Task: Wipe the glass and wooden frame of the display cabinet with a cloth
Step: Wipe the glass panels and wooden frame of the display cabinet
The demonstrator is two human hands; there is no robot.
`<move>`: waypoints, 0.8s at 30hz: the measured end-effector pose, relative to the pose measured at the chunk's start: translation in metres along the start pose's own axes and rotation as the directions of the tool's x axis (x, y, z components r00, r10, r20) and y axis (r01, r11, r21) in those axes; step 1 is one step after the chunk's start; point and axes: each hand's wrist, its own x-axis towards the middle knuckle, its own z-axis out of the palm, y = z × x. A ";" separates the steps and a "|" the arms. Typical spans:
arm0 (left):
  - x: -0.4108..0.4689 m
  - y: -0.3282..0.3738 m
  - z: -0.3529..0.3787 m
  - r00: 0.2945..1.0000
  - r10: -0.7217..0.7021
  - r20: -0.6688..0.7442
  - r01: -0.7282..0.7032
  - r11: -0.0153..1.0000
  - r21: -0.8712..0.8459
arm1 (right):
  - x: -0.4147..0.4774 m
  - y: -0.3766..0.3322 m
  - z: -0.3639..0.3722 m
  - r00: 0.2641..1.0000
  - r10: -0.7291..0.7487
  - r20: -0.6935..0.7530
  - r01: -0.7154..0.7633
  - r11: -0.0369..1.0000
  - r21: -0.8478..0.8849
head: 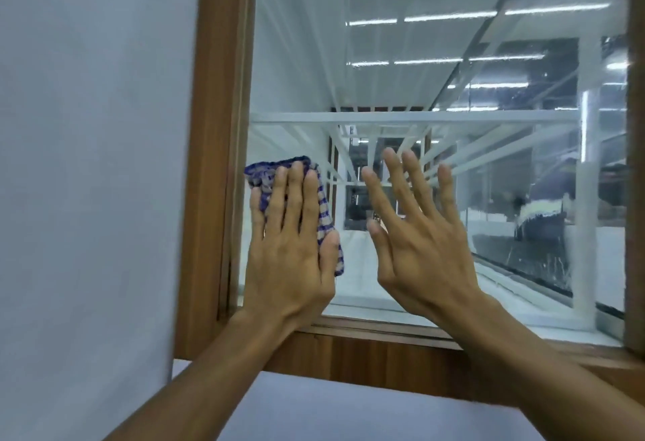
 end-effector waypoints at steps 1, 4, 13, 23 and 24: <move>0.003 0.011 0.003 0.997 0.077 0.021 -0.077 0.997 -0.005 | -0.004 0.006 -0.001 1.000 -0.002 -0.007 0.001 1.000 -0.009; 0.036 0.043 0.010 0.993 0.116 0.000 -0.116 0.993 -0.010 | -0.007 0.033 -0.008 0.993 0.103 -0.053 -0.105 0.994 -0.043; 0.080 0.124 0.032 0.958 0.288 -0.007 -0.288 0.958 -0.006 | -0.035 0.119 -0.037 0.978 0.197 -0.068 -0.204 0.972 -0.114; 0.076 0.203 0.053 0.898 0.440 0.029 -0.437 0.897 -0.071 | -0.092 0.182 -0.065 0.972 0.212 -0.099 -0.224 0.965 -0.134; 0.086 0.211 0.053 0.917 0.399 0.017 -0.397 0.915 -0.077 | -0.093 0.181 -0.064 0.963 0.240 -0.123 -0.252 0.963 -0.096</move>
